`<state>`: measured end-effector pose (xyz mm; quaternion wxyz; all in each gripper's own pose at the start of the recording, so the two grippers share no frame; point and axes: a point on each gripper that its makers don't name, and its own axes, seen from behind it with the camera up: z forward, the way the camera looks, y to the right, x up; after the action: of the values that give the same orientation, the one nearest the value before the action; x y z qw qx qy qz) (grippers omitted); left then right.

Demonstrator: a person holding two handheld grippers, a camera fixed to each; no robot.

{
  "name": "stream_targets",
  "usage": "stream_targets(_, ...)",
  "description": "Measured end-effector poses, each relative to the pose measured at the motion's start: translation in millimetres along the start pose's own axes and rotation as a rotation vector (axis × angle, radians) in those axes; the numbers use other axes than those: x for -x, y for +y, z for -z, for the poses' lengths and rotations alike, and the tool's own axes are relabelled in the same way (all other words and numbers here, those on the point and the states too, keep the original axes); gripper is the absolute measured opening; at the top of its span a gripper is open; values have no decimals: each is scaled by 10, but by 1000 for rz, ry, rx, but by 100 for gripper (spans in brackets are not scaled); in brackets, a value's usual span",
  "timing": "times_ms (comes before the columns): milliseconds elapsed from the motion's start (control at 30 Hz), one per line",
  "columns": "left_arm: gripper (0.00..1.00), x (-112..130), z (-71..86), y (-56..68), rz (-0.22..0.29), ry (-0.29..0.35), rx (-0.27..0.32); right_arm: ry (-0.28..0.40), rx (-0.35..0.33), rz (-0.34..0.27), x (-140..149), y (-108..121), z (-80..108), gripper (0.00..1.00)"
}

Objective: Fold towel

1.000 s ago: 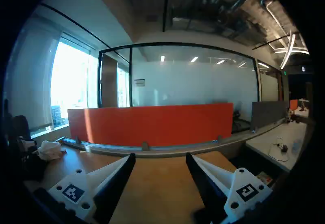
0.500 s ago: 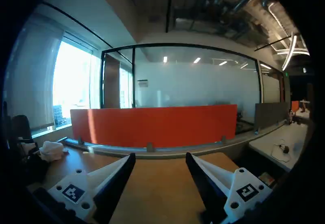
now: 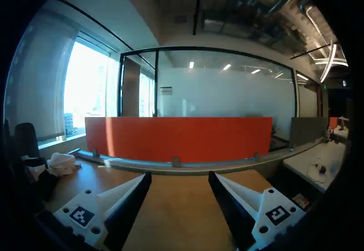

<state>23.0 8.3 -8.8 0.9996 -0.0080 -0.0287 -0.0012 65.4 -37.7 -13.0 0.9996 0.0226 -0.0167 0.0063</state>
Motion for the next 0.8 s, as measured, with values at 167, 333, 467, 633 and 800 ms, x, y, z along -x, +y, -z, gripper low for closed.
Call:
stream_targets(167,94,190,-4,-46,2,15,-7,-4,0,-20,72,-70,-28,97)
stream_targets(333,94,372,-11,-121,0,26,-20,-11,-1,-26,190,-120,-76,97)
stream_targets(467,94,514,-24,-173,-6,31,-27,-21,-7,-24,269,-169,-128,97)
stream_targets(633,94,695,-47,-225,-1,40,-33,-16,-14,-33,324,-245,-188,97)
stream_targets(800,94,845,-63,-263,7,56,-45,-16,-22,-27,415,-320,-234,97)
